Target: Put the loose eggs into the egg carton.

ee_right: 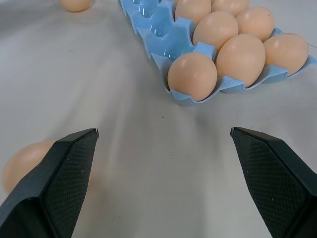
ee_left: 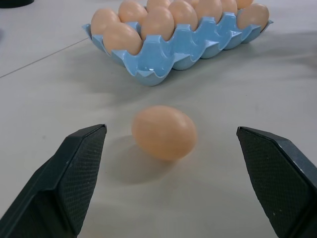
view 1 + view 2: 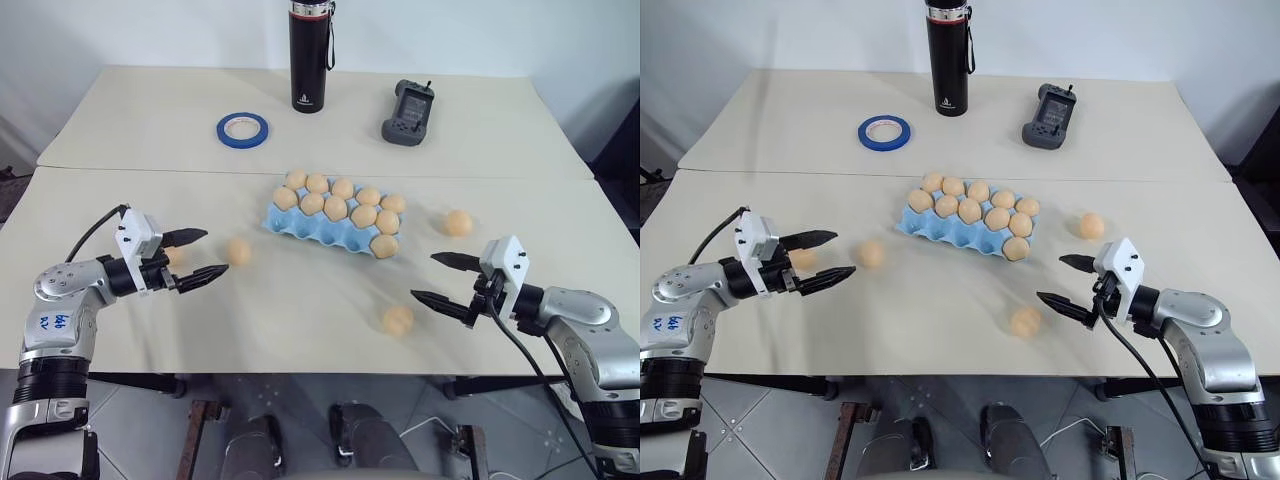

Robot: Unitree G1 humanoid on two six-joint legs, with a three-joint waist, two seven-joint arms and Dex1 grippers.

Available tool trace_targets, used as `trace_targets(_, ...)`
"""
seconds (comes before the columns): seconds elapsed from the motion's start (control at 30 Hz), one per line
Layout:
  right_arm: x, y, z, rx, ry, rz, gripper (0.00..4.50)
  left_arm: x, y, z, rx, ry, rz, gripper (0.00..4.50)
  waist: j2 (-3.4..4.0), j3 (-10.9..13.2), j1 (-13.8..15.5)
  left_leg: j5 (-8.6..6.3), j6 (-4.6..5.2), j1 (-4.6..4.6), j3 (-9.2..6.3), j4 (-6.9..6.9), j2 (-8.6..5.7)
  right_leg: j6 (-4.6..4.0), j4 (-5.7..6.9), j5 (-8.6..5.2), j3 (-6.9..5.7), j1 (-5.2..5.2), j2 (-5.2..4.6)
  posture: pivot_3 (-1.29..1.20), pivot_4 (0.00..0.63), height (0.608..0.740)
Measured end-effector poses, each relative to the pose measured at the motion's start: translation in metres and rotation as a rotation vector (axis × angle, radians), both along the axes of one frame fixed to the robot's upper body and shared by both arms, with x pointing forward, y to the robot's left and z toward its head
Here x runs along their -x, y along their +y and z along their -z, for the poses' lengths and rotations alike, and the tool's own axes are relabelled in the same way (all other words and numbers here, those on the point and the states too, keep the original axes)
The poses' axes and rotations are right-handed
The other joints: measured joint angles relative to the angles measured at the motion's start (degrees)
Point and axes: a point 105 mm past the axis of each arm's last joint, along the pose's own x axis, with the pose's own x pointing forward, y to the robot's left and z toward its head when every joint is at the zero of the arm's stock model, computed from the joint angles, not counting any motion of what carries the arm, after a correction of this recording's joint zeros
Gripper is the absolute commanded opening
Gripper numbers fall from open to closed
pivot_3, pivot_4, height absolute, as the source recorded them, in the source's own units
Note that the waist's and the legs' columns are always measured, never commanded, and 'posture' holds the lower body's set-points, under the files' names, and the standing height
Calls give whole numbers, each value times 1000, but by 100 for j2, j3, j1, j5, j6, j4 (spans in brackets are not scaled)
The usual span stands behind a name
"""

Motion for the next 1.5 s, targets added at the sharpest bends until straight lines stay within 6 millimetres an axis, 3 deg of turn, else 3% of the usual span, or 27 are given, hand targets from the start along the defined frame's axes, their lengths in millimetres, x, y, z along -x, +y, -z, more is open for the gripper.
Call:
trace_targets(0.3,3,-2,-12,-20,-19,50,4500,-6,6,1,8,3,-54,4485,0,0,0,0,0,0,-1,2,0,0,3,0,0,-1,0,0,150,740)
trace_targets(0.5,24,-1,-29,-92,-1,108,4500,-6,3,3,12,34,-40,4485,-1,0,45,0,-1,-3,-5,0,0,0,0,0,-2,0,-1,0,150,740)
trace_targets(0.7,53,-2,-8,-67,115,154,4500,-3,-7,-3,35,19,53,4485,-2,-2,124,-1,1,-1,-4,3,0,0,2,0,-2,2,0,0,150,740)
trace_targets(0.9,61,15,-7,-41,116,134,4500,5,-16,-8,73,-15,164,4485,-6,-4,123,1,2,1,-6,4,0,-2,6,2,-2,2,0,0,150,740)
trace_targets(1.13,54,35,16,47,154,83,4500,12,-18,-8,83,-13,225,4485,-7,-4,120,-1,6,-1,-4,4,-1,-2,2,1,-2,1,0,0,150,740)
trace_targets(1.43,37,41,42,133,204,63,4500,20,-14,-5,95,-12,205,4485,-7,-5,130,-4,8,-3,-5,4,0,-3,0,1,-3,1,0,0,150,740)
trace_targets(1.5,35,42,42,137,196,57,4111,21,-13,-5,99,-15,196,4500,-7,-5,129,-4,8,-2,-5,4,0,-2,0,1,-3,1,0,0,150,740)
